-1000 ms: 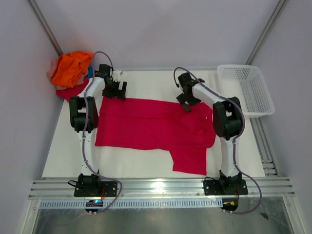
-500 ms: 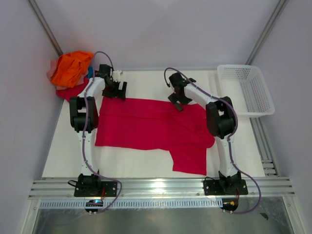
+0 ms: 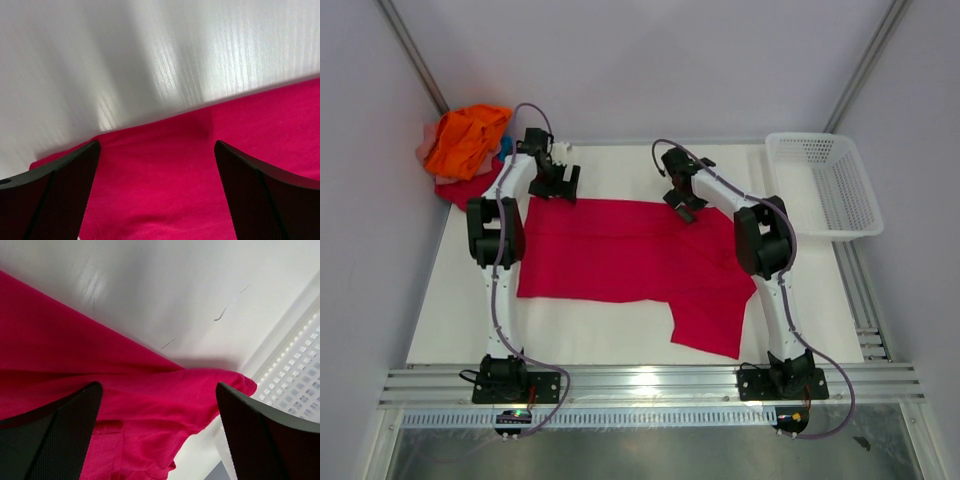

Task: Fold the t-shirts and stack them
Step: Fold the flattened tshirt in 1/3 of the way

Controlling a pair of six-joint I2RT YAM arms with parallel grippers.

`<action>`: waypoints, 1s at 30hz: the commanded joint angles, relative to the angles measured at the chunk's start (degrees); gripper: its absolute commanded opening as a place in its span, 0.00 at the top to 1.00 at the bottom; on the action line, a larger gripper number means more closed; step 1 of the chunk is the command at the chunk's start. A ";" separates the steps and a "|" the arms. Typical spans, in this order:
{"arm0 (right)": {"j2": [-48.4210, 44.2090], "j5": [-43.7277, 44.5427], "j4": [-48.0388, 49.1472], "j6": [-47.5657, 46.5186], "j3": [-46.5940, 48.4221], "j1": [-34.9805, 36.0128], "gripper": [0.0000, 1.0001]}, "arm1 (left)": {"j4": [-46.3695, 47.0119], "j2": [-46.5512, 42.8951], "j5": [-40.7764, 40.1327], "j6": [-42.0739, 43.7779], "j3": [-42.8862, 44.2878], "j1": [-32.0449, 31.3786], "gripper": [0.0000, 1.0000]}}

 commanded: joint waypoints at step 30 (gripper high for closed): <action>-28.36 3.54 22.57 6.03 -11.10 -0.19 0.01 | 11.74 -23.89 1.62 -11.07 -3.19 0.77 0.01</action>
